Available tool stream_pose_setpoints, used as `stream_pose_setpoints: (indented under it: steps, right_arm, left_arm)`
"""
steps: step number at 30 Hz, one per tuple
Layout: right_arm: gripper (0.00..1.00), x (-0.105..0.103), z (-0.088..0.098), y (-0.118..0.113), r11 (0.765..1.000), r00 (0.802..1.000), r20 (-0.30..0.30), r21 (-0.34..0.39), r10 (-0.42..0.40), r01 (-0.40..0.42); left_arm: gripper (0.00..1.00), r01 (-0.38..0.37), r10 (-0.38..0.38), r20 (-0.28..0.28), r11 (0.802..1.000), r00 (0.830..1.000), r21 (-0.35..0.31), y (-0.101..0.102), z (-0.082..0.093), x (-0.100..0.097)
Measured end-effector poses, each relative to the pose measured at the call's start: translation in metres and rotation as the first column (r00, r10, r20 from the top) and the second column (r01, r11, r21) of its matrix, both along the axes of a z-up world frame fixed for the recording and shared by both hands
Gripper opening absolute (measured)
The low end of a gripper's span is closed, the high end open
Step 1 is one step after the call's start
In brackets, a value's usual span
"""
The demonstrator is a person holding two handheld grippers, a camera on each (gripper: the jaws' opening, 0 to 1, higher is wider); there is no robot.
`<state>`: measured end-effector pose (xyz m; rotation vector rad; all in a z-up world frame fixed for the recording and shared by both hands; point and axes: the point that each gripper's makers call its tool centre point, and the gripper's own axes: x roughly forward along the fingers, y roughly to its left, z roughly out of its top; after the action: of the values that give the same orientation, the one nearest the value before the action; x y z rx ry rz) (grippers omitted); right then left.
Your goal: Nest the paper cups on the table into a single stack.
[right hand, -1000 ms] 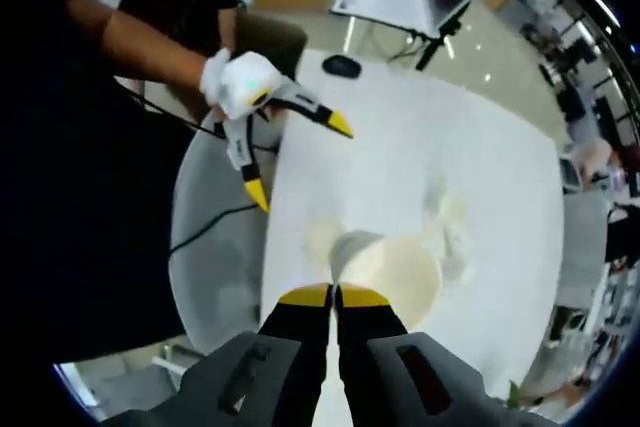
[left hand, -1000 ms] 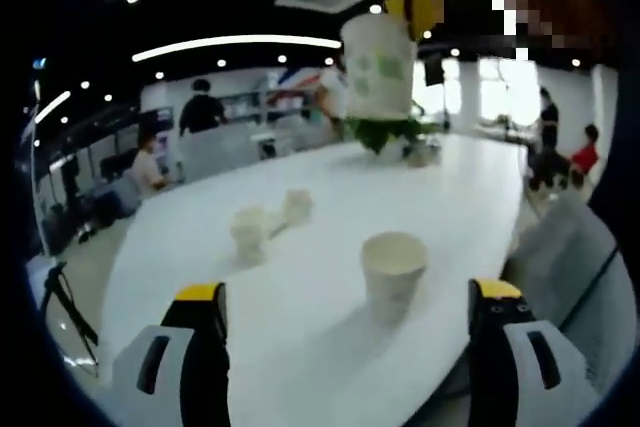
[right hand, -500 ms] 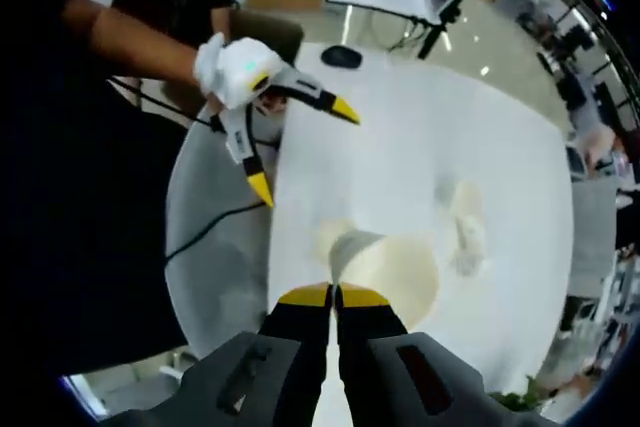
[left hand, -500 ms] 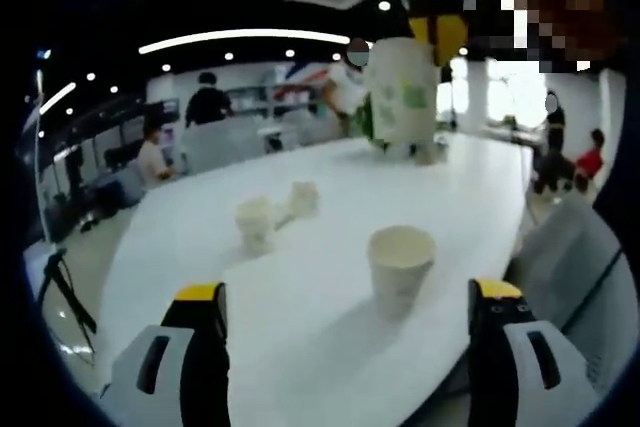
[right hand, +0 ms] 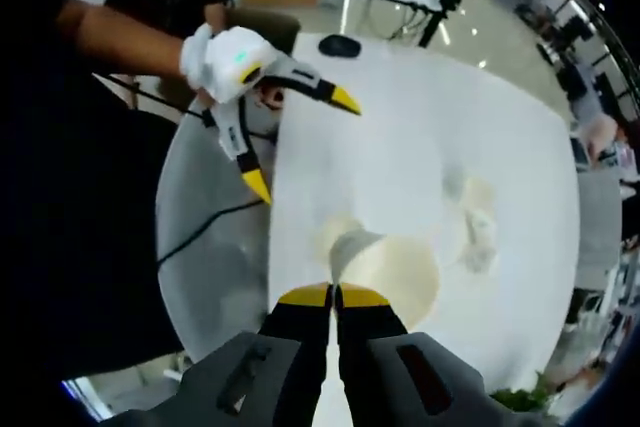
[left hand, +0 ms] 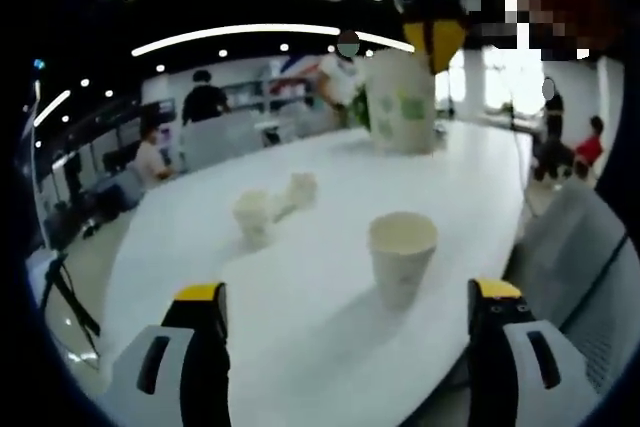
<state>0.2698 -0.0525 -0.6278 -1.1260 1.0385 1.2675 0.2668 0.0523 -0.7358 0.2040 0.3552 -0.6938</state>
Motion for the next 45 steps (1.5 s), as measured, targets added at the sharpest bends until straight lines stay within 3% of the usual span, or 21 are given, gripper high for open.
stream_pose_setpoints:
  steps: [20,45]
  right_arm:
    - [0.00,-0.004,-0.030,0.008,0.999,0.999,-0.026,0.001,-0.035,0.035]
    - [0.00,0.002,-0.075,0.012,0.994,0.991,-0.067,-0.001,-0.113,0.113]
  left_arm:
    - [0.98,-0.005,0.004,-0.019,0.999,1.000,-0.054,0.000,0.002,0.002]
    - [0.97,-0.008,0.006,-0.033,0.998,0.999,-0.063,0.001,-0.001,0.002]
